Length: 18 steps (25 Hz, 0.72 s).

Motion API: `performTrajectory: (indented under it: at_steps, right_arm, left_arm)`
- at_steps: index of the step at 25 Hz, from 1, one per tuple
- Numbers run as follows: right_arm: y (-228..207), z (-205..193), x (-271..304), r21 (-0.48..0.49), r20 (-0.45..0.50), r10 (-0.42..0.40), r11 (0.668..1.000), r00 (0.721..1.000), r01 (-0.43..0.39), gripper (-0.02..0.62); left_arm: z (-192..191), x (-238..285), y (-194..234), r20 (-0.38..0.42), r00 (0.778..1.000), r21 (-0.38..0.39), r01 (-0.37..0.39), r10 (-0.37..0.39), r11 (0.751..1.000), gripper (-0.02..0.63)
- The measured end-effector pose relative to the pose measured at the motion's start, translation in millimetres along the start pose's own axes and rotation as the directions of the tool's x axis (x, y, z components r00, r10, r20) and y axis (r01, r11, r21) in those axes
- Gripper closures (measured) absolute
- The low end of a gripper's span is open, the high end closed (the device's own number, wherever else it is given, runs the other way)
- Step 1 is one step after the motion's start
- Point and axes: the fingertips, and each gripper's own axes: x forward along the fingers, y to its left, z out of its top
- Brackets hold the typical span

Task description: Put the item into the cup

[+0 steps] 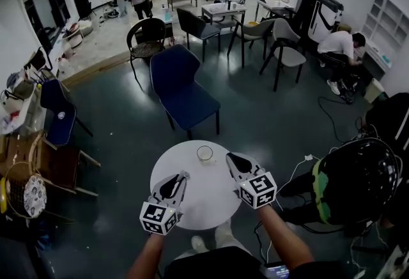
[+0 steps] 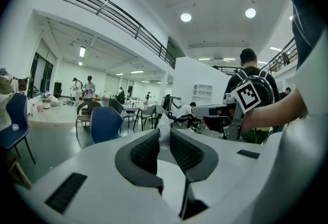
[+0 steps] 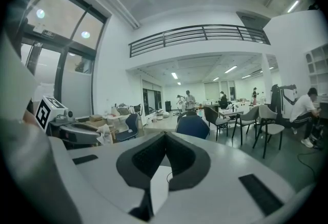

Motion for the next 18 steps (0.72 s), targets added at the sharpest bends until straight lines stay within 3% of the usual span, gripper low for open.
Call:
performTrajectory:
  at_steps: [6,18]
  right_arm:
    - [-40.0,-14.2,18.1,0.021,-0.028,-0.007,1.000,1.000,0.008,0.578]
    - [-104.5,-72.7,59.4,0.075,-0.103,0.010,0.997,0.995,-0.002,0.578]
  left_arm:
    - [0.8,43.6,7.8,0.007,1.000,-0.006,-0.008,0.008,1.000,0.535]
    - [-43.4,137.1,32.6,-0.096,0.995,0.002,-0.011,0.011,1.000,0.535]
